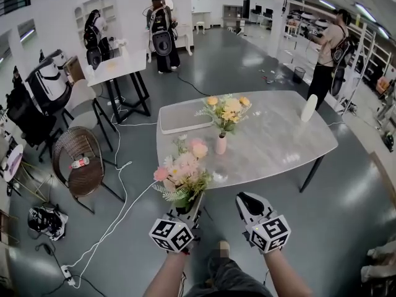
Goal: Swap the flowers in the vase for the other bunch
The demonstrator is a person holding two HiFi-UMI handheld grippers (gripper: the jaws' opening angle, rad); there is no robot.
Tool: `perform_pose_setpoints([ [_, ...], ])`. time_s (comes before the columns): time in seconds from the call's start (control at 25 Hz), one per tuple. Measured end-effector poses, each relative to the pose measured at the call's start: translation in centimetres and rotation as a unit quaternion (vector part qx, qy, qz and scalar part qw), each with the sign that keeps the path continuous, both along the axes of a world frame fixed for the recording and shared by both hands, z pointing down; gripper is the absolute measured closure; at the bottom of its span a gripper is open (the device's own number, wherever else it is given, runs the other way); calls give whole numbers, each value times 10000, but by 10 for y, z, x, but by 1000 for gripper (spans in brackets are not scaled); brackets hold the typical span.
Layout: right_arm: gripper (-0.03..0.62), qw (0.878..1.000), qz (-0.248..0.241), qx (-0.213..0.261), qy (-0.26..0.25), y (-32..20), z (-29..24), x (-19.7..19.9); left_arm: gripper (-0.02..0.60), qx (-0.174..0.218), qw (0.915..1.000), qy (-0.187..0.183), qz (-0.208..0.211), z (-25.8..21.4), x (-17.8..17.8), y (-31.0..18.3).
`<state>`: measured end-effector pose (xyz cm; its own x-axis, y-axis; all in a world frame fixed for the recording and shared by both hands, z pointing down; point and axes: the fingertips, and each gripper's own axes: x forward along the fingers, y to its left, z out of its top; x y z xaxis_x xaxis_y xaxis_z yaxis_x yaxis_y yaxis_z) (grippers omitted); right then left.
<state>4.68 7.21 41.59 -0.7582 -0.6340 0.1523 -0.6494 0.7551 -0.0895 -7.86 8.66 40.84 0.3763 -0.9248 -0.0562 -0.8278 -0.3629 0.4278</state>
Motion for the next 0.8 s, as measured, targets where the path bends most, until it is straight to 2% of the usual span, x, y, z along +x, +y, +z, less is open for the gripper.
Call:
perform_pose_setpoints([
  [0.32, 557, 9998, -123, -147, 37, -69, 13, -8, 492, 54, 9999, -104, -30, 2, -5, -69],
  [0.8, 557, 9991, -132, -393, -33, -144, 26, -15, 492, -62, 9997, -145, -187, 7, -19, -143],
])
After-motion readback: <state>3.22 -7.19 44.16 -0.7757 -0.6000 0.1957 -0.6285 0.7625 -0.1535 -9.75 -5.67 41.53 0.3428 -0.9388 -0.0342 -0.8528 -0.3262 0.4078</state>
